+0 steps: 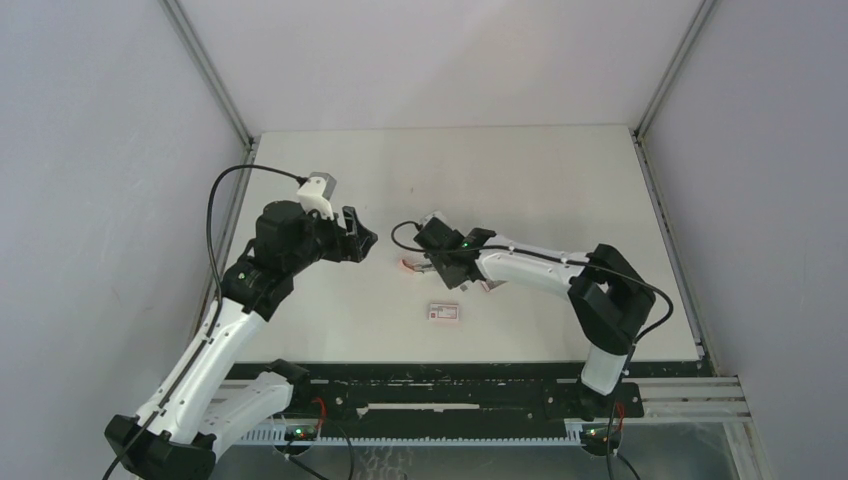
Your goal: Load the staples into the stapler
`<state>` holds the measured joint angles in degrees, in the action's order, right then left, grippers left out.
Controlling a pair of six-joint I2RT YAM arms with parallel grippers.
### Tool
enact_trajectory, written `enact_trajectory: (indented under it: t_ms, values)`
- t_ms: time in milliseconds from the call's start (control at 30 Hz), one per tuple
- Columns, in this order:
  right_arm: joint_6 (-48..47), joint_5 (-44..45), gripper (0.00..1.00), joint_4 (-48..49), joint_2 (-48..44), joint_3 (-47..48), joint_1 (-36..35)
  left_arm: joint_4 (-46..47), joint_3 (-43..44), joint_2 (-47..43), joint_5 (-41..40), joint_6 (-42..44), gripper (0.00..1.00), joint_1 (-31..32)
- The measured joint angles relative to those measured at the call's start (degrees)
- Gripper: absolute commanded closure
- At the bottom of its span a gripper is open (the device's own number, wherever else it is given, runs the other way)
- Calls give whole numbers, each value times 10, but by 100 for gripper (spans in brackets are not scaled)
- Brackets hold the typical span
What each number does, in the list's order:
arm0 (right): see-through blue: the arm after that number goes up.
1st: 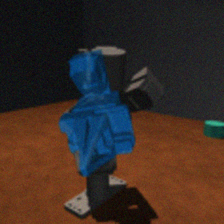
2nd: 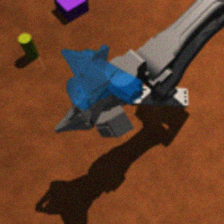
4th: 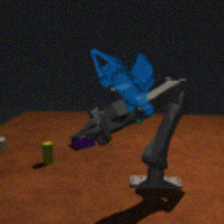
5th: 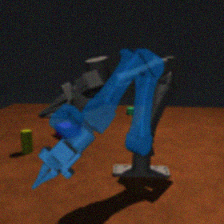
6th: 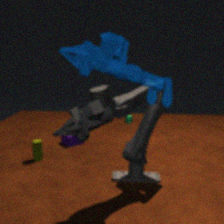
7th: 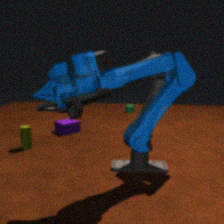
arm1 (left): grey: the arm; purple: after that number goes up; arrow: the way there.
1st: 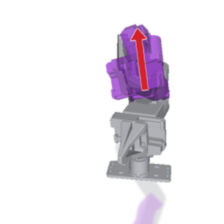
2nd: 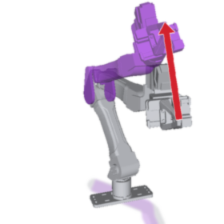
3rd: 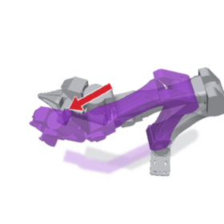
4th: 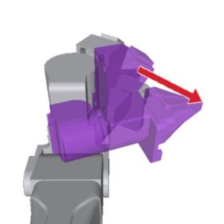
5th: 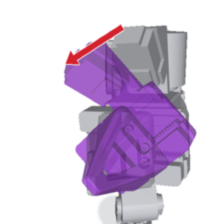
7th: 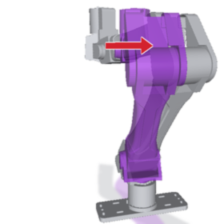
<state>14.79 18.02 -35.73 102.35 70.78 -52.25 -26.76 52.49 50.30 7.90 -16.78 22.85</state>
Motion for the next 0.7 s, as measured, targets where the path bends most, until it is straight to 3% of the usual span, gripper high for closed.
enact_trajectory:
  t_ms: [267,700]
  values:
    - [5,-57,66,14,-20,-25,58,0,0,-2,0,0,22,0]
    - [6,-92,64,28,14,-28,59,0,0,-2,0,0,22,0]
